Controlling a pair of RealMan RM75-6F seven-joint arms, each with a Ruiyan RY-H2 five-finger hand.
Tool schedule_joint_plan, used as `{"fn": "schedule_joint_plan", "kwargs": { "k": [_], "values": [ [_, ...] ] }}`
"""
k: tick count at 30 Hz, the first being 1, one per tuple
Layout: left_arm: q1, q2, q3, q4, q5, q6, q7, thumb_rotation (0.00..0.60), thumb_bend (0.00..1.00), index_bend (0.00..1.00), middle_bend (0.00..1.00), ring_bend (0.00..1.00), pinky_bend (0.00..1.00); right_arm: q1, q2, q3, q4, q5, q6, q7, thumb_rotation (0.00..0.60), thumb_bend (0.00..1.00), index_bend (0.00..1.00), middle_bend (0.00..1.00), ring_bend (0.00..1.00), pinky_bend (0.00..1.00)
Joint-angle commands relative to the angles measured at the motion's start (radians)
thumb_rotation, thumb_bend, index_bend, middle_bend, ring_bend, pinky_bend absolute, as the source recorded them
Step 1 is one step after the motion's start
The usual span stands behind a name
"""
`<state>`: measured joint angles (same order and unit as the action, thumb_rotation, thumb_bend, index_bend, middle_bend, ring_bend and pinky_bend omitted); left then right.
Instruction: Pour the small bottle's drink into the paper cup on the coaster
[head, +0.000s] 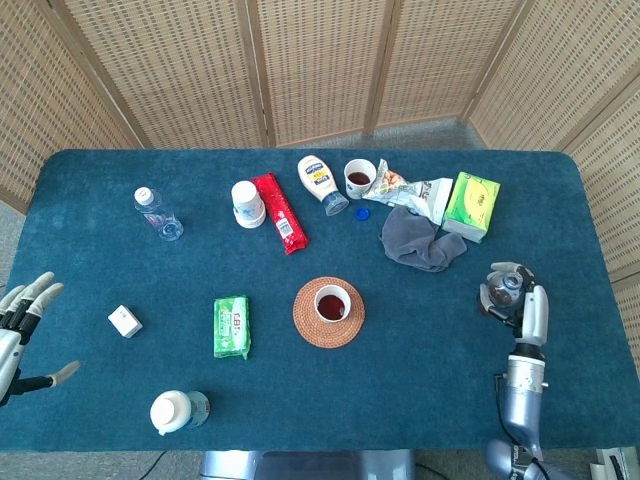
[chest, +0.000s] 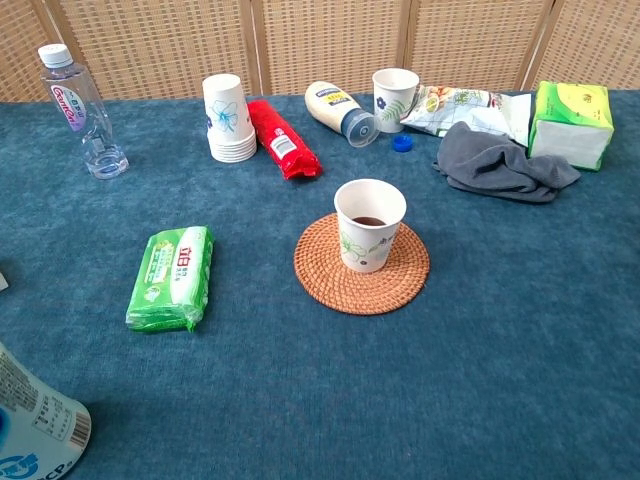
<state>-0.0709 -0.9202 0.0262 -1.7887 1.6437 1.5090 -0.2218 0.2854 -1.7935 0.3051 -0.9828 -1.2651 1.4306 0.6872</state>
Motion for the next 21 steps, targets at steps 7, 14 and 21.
{"fn": "schedule_joint_plan", "kwargs": {
  "k": [7,14,21],
  "values": [
    [-0.003,-0.002,0.000,-0.001,-0.006,-0.005,0.006,0.600,0.11,0.00,0.00,0.00,0.00,0.003,-0.084,0.007,0.164,-0.013,-0.010,0.084,0.600,0.82,0.42,0.53,0.27,0.73],
    [-0.005,-0.004,0.000,-0.001,-0.011,-0.009,0.015,0.600,0.11,0.00,0.00,0.00,0.00,0.017,-0.124,0.013,0.259,-0.013,-0.035,0.116,0.600,0.81,0.42,0.52,0.22,0.68],
    [-0.008,-0.007,0.000,-0.001,-0.016,-0.016,0.024,0.600,0.11,0.00,0.00,0.00,0.00,0.021,-0.155,0.012,0.343,-0.015,-0.058,0.164,0.600,0.81,0.43,0.52,0.22,0.67]
  ]
}}
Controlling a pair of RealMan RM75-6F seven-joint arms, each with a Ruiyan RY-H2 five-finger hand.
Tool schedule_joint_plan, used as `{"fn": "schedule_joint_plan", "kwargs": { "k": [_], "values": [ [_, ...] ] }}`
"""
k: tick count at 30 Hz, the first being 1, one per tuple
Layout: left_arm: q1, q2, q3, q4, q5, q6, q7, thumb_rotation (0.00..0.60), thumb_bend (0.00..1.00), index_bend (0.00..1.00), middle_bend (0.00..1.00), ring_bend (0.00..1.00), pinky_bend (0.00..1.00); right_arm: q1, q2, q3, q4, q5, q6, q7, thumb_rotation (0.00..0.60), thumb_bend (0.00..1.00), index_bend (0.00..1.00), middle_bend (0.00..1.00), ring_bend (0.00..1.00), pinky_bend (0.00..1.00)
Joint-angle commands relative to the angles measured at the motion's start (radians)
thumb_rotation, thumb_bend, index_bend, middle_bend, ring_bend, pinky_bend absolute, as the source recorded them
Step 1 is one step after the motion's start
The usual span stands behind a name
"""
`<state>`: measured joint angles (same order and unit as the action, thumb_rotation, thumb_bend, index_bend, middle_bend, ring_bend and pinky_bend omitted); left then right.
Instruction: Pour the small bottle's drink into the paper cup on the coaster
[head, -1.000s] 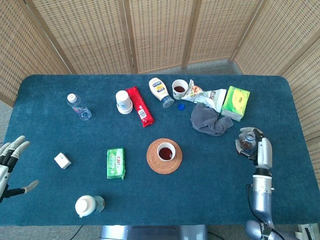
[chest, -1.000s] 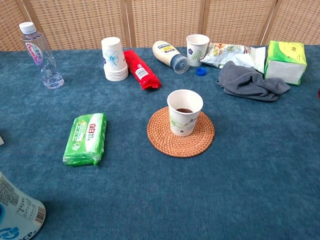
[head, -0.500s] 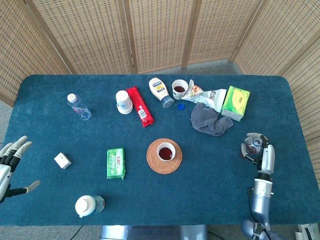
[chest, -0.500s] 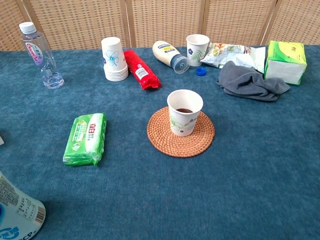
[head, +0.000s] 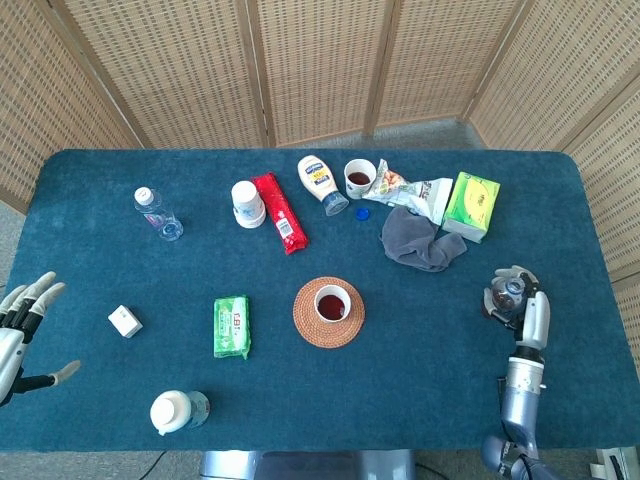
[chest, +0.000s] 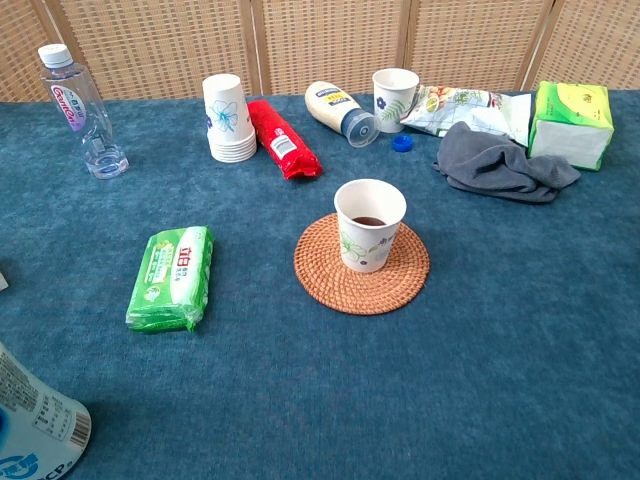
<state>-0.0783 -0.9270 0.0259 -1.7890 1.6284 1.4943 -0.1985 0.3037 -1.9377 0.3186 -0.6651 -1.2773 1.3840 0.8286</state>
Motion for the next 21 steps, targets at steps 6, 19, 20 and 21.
{"fn": "schedule_joint_plan", "kwargs": {
  "k": [6,19,20,21],
  "values": [
    [-0.004,-0.003,0.002,-0.004,-0.002,-0.008,0.010,0.600,0.11,0.00,0.00,0.00,0.00,0.012,-0.025,0.006,0.090,-0.006,-0.014,0.064,0.600,0.81,0.43,0.52,0.17,0.65],
    [-0.008,-0.009,0.003,-0.013,-0.006,-0.017,0.031,0.600,0.11,0.00,0.00,0.00,0.00,0.018,-0.043,-0.006,0.170,-0.021,-0.033,0.120,0.600,0.79,0.41,0.46,0.09,0.54],
    [-0.008,-0.009,0.003,-0.014,-0.006,-0.017,0.031,0.600,0.11,0.00,0.00,0.00,0.00,0.018,-0.043,-0.008,0.171,-0.023,-0.033,0.124,0.600,0.79,0.39,0.44,0.08,0.53],
    [-0.008,-0.009,0.003,-0.014,-0.007,-0.017,0.032,0.600,0.11,0.00,0.00,0.00,0.00,0.018,-0.043,-0.009,0.172,-0.025,-0.033,0.127,0.600,0.79,0.39,0.42,0.07,0.52]
  ]
}}
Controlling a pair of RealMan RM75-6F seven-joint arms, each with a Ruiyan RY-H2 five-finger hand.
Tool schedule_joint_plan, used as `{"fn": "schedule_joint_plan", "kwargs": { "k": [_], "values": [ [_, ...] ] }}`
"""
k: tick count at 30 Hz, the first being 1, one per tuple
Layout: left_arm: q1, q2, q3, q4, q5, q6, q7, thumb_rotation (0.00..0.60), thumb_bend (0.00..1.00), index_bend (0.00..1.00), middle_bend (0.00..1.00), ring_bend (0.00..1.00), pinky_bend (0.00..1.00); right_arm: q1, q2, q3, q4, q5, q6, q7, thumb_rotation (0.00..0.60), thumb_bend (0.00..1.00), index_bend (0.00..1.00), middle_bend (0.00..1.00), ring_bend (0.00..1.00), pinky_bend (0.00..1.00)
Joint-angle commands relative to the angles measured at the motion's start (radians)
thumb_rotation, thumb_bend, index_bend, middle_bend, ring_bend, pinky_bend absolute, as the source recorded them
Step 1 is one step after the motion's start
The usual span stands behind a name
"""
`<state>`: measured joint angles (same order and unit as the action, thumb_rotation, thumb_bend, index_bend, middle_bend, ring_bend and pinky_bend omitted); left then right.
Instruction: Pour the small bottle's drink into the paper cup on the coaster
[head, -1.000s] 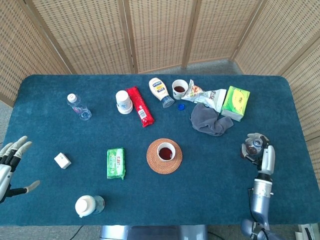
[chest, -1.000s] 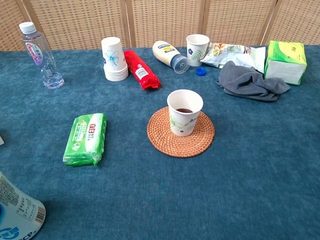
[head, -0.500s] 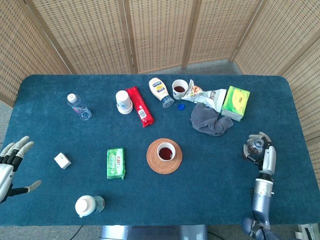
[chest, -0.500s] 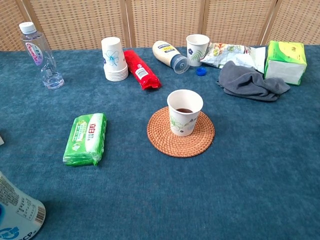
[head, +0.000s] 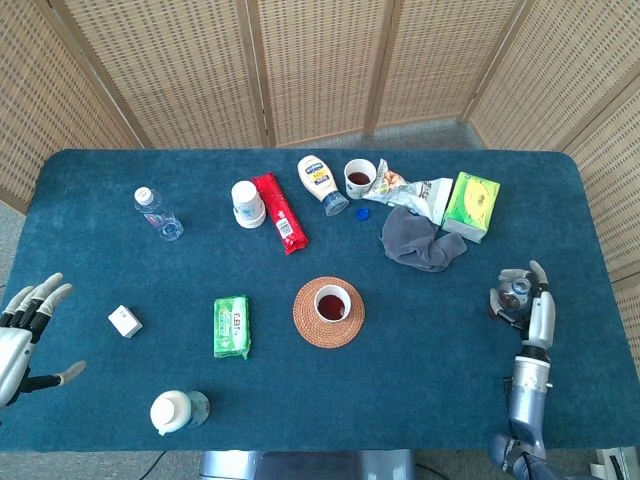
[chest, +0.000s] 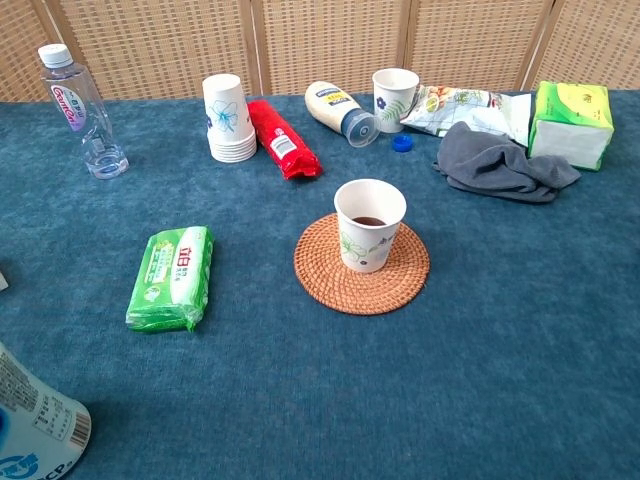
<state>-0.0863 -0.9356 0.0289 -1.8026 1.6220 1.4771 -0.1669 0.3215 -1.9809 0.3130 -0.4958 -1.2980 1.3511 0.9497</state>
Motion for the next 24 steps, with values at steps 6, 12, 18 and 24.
{"fn": "schedule_joint_plan", "kwargs": {
  "k": [6,12,18,24],
  "values": [
    [0.001,0.001,0.000,0.000,0.000,0.003,-0.003,0.600,0.11,0.00,0.00,0.00,0.00,-0.005,0.003,-0.015,0.008,-0.014,-0.004,0.032,0.600,0.79,0.32,0.32,0.03,0.49],
    [0.000,0.001,0.001,0.000,0.002,0.003,-0.003,0.600,0.11,0.00,0.00,0.00,0.00,-0.009,0.010,-0.026,0.008,-0.026,-0.004,0.060,0.600,0.77,0.26,0.25,0.00,0.44],
    [-0.001,0.001,0.002,-0.001,0.003,0.002,-0.002,0.600,0.11,0.00,0.00,0.00,0.00,-0.008,0.016,-0.031,0.005,-0.034,0.005,0.069,0.600,0.73,0.19,0.17,0.00,0.36],
    [0.000,0.001,0.002,-0.001,0.004,0.004,-0.003,0.600,0.11,0.00,0.00,0.00,0.00,-0.006,0.015,-0.030,0.003,-0.033,0.001,0.065,0.600,0.72,0.16,0.13,0.00,0.34]
  ]
}}
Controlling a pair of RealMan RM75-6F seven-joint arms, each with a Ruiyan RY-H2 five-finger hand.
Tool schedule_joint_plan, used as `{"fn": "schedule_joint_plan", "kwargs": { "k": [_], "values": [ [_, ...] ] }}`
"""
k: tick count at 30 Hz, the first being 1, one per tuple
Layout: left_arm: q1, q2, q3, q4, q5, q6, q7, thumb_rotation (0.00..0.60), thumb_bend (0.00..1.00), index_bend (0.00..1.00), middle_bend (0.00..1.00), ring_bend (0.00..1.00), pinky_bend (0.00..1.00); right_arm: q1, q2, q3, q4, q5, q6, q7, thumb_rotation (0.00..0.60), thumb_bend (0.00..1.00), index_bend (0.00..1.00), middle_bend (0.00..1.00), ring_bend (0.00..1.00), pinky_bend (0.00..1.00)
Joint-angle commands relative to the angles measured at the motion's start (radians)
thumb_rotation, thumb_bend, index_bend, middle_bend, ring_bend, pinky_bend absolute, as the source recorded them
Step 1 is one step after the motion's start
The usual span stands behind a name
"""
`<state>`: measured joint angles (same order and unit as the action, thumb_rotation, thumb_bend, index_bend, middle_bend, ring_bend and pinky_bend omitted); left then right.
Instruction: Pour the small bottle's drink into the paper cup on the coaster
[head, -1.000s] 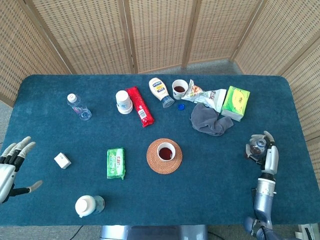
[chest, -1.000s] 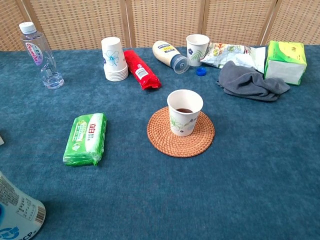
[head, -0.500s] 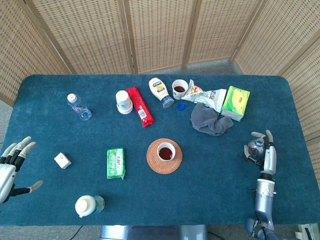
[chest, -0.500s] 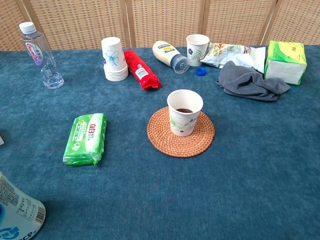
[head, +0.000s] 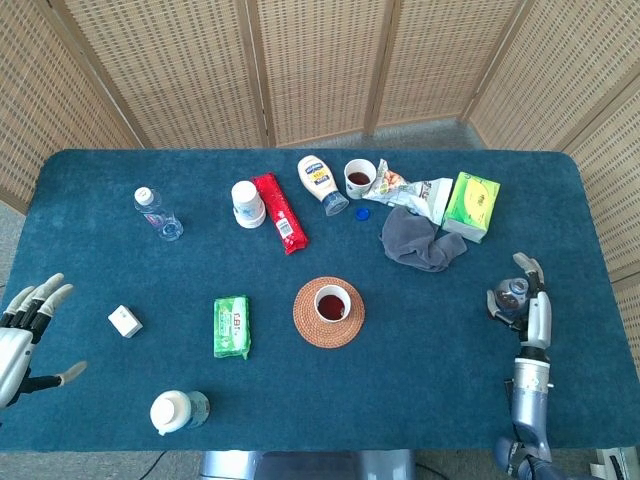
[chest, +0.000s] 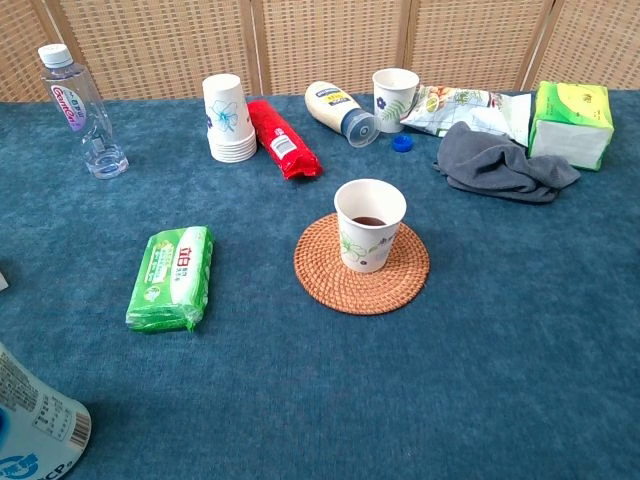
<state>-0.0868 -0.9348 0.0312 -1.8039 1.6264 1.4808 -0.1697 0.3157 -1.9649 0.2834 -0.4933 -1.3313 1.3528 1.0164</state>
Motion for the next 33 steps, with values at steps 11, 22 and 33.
{"fn": "schedule_joint_plan", "kwargs": {
  "k": [11,22,33],
  "values": [
    [0.001,0.001,0.000,0.002,0.001,0.004,-0.004,0.600,0.11,0.00,0.00,0.00,0.00,-0.006,0.017,-0.020,-0.012,-0.011,-0.029,0.012,0.600,0.49,0.05,0.00,0.00,0.20],
    [0.000,0.000,0.000,0.001,0.001,0.003,0.001,0.600,0.11,0.00,0.00,0.00,0.00,-0.008,0.023,-0.024,-0.014,-0.009,-0.048,0.001,0.600,0.00,0.00,0.00,0.00,0.14],
    [0.000,0.001,0.001,0.000,0.003,0.004,-0.001,0.600,0.11,0.00,0.00,0.00,0.00,-0.014,0.054,-0.032,-0.056,-0.024,-0.020,-0.020,0.600,0.00,0.00,0.00,0.00,0.06]
  ]
}}
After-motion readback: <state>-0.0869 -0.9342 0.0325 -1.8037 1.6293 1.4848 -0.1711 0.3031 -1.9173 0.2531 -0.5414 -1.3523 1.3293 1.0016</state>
